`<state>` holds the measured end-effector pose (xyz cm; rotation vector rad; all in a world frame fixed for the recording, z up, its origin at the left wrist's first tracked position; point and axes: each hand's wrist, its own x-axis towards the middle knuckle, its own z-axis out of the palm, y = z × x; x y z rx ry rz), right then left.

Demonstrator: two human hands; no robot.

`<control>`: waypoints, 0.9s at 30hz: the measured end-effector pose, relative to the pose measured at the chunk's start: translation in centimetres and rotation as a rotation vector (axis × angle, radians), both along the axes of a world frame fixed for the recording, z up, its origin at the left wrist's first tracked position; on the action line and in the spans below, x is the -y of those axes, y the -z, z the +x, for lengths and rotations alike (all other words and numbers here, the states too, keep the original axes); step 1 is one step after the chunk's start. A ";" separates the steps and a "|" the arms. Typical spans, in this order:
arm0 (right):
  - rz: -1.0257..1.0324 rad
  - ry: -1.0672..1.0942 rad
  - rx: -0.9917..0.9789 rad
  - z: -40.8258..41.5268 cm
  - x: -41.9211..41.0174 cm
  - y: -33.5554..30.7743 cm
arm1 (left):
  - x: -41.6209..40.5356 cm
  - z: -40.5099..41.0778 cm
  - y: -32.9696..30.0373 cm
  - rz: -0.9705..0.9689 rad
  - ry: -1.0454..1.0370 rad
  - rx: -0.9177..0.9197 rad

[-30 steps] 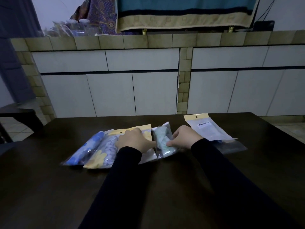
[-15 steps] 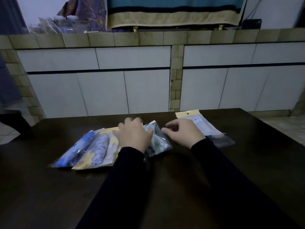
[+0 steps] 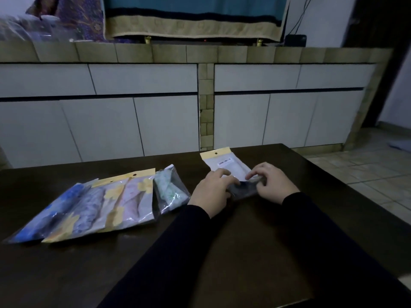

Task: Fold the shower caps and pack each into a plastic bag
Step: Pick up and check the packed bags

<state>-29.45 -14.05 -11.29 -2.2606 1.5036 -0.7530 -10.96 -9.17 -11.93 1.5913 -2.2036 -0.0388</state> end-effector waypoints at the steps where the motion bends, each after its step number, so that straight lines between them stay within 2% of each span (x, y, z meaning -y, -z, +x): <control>1: 0.008 -0.017 0.000 -0.1 0.1 0.2 | 0.2 0.0 0.2 -0.010 0.009 -0.003; 3: 0.023 -0.040 0.026 0.0 0.3 0.5 | 0.4 0.0 0.4 -0.036 0.012 -0.059; 8: 0.063 -0.147 0.041 0.2 -0.2 0.1 | 0.0 0.8 0.5 -0.086 -0.143 -0.558; 11: -0.050 -0.170 0.104 0.7 -0.2 0.3 | -0.2 1.2 0.2 -0.101 -0.202 -0.717; 14: -0.129 -0.145 0.260 1.0 -0.2 0.6 | -0.5 1.1 0.1 -0.096 -0.180 -0.752; 18: -0.001 -0.061 0.367 1.2 -0.3 0.7 | -0.8 0.7 0.0 -0.083 -0.187 -0.745; 23: 0.143 0.103 0.306 2.1 0.5 1.5 | 0.0 0.1 0.8 0.022 -0.386 -0.706; 25: 0.148 0.157 0.344 2.3 0.8 1.9 | 0.3 0.0 1.2 0.057 -0.452 -0.704; 27: 0.141 0.214 0.294 2.6 0.9 2.0 | 0.5 -0.2 1.3 0.074 -0.508 -0.681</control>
